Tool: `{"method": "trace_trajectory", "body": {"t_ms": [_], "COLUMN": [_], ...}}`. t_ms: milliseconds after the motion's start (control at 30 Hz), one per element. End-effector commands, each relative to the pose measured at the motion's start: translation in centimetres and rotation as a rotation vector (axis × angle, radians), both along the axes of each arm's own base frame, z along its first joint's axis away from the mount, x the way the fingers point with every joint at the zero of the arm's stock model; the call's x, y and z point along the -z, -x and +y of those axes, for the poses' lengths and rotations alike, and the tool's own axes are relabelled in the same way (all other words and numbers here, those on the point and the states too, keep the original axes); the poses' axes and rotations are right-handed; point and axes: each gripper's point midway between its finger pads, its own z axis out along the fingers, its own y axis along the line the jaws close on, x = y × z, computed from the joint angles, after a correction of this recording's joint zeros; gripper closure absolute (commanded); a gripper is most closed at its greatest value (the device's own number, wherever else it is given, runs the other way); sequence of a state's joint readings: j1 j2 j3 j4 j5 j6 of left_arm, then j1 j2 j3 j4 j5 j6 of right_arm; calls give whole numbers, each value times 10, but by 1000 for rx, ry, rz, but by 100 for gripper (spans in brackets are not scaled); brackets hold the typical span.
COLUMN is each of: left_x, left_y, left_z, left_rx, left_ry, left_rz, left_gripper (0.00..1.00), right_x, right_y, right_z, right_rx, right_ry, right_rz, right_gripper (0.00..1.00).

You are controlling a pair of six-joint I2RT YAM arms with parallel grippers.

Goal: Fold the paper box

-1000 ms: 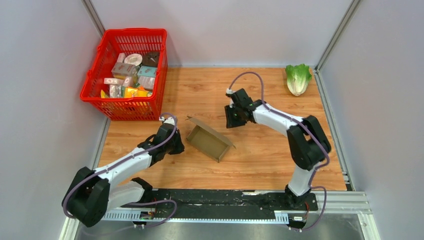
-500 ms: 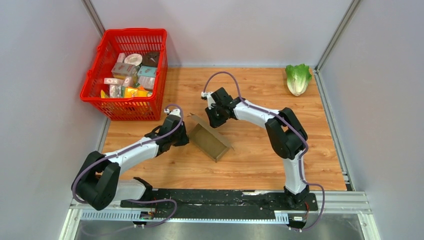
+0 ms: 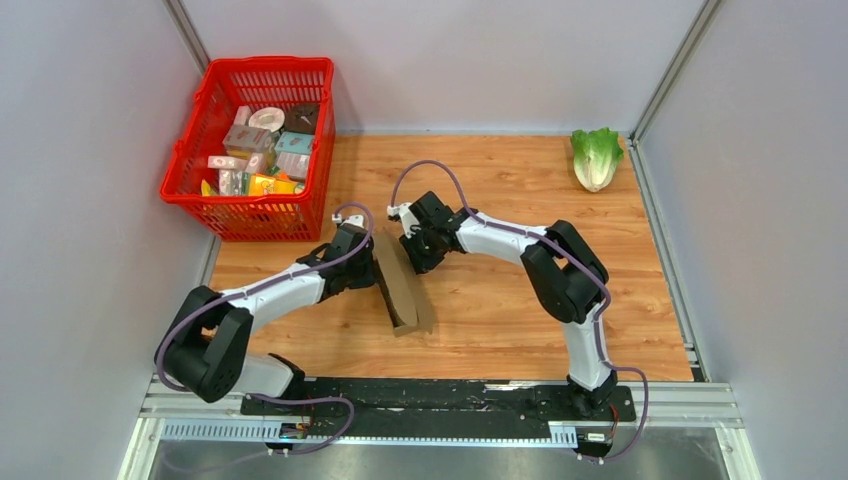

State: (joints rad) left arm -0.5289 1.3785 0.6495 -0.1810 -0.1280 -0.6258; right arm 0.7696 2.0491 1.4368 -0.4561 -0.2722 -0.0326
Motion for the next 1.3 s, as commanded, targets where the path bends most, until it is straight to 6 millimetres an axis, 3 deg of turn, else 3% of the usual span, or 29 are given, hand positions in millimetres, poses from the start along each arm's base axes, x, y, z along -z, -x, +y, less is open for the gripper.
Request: {"method": "trace_trajectory", "body": {"t_ms": [0,67,100,167,233,367,400,467,500,633,833,867,900,933,967,1000,1067,1100,1267], "left_x": [-27,-19,-26,-22,-29,-34,-36,-34,-33,-23,-13,-25,-18,-26,-37,-31,-49,-41,-68], "left_y": [5,21,28,42,53,71,73,80,82,94,110,105,107,113,108,110,105,101,85], "left_z": [-8,7,12,22,28,14,10,-3,-7,-21,-69,-85,-93,-111,-129,-140,-168,-172,-192], "left_rx": [32,19,17,9,8,86,98,126,135,162,244,263,275,318,335,349,387,392,419], "left_ry": [80,50,60,52,65,172,198,267,277,254,281,310,292,305,357,359,407,376,403], "left_rz": [-88,-76,-93,-89,-109,-113,-116,-97,-94,-62,-35,-60,-30,-27,-60,-42,-79,-80,-167], "left_gripper": [95,91,90,88,87,87,88,89,89,91,93,93,93,93,93,93,93,93,91], "right_x": [-16,-28,-32,-42,-47,-50,-44,-40,-34,-30,-34,-32,-32,-31,-31,-31,-35,-37,-57], "right_y": [-40,-53,-53,-45,-40,1,19,43,62,108,139,142,143,143,145,143,139,136,133], "right_z": [-20,-51,-62,-84,-101,-121,-134,-135,-145,-147,-143,-145,-145,-147,-152,-157,-173,-179,-197], "right_rx": [278,417,472,558,616,638,649,647,646,628,670,681,700,712,725,744,795,819,859], "right_ry": [19,60,62,58,88,70,78,46,49,28,-87,-101,-118,-129,-137,-133,-129,-132,-205], "right_rz": [-24,-38,-32,-11,-19,34,50,107,125,167,182,189,197,191,178,155,96,66,-14], "right_gripper": [83,78,74,65,58,54,54,54,54,54,53,52,52,52,52,51,50,49,36]}}
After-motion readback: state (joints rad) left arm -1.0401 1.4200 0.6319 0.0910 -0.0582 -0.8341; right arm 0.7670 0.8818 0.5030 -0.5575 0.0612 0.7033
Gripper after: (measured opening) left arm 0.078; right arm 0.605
